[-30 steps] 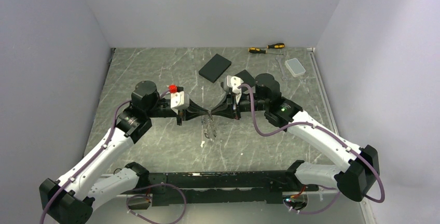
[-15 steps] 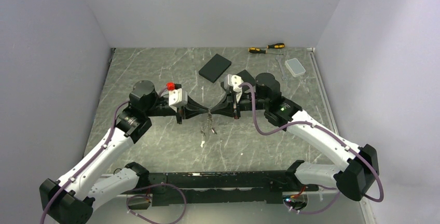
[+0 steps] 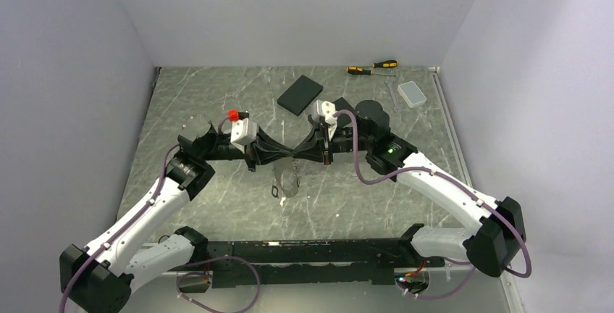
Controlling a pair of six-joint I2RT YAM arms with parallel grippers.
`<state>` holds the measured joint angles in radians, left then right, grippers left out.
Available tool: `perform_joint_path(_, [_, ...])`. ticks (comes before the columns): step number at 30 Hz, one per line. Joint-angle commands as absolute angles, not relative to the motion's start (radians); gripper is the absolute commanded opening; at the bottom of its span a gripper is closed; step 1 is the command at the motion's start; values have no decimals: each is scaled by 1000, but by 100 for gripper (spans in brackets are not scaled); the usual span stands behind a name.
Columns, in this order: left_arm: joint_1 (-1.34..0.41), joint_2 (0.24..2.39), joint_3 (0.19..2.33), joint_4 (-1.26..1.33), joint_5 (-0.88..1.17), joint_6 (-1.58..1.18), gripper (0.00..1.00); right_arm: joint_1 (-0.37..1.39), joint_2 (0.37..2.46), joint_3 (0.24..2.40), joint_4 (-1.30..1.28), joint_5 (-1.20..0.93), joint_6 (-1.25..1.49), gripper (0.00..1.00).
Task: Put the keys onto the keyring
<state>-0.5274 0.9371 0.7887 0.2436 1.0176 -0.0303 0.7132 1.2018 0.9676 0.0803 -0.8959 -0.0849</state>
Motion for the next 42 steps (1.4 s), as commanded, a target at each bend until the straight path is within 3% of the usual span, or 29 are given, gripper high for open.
perform_joint_path(1, [-534, 946, 792, 361, 1071, -89, 0, 719, 1194, 979, 154, -880, -71, 0])
perform_joint_path(7, [-534, 925, 813, 216, 1026, 33, 0, 718, 1156, 1011, -16, -800, -179, 28])
perform_joint_path(11, [-532, 909, 818, 162, 997, 82, 0, 718, 1087, 985, -47, -763, -210, 35])
perform_joint_path(18, [-529, 920, 813, 197, 1013, 58, 0, 716, 1018, 938, -29, -830, -228, 35])
perform_joint_path(42, [-529, 918, 808, 202, 1024, 48, 0, 720, 1124, 985, 79, -872, -137, 24])
